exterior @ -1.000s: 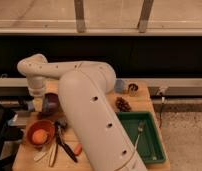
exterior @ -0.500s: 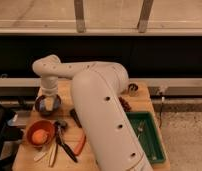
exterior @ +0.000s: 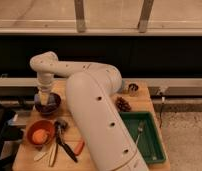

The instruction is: Wipe purple bowl with sponge

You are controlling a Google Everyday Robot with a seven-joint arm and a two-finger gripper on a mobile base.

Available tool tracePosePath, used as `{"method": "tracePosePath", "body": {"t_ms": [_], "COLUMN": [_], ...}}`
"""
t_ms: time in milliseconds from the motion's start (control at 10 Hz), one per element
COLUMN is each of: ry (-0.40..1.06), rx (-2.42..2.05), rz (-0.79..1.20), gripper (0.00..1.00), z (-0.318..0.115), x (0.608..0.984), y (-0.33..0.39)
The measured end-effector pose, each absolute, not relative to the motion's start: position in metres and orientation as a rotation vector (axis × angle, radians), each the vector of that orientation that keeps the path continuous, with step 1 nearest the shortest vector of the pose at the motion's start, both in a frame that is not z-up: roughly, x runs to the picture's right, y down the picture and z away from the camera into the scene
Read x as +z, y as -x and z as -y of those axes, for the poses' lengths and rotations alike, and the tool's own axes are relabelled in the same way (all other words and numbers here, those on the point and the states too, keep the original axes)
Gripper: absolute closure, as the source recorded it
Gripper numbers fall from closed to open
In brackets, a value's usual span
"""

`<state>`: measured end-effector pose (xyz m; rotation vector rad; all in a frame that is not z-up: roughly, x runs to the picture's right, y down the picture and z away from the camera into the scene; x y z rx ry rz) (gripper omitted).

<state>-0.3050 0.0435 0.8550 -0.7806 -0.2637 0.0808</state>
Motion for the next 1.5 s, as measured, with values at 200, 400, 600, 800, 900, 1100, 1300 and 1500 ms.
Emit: {"method": "tracePosePath", "body": {"t_ms": [200,400,600,800,900,1100,1300,1500], "ry": [0.779,0.78,0.796,0.799,0.79,0.774,0.762,0.771], "rx": [0.093,0.106,0.143,0.186,0.188,0.18,0.151,0.122], "rz": [0.324,0.366,0.376,0.394,0.404,0.416,0.438,0.453], "gripper": [1.0,1.0,1.0,1.0,1.0,1.0,1.0,1.0], "z": [-0.05,-0.06,-0.07,-0.068,-0.062,-0.045,-0.029,-0.028], "x": [0.845,0.831,0.826,0.83,0.831,0.839,0.844,0.849], "y": [0.307,0.299,0.281,0.265,0.265,0.276,0.301,0.316]}}
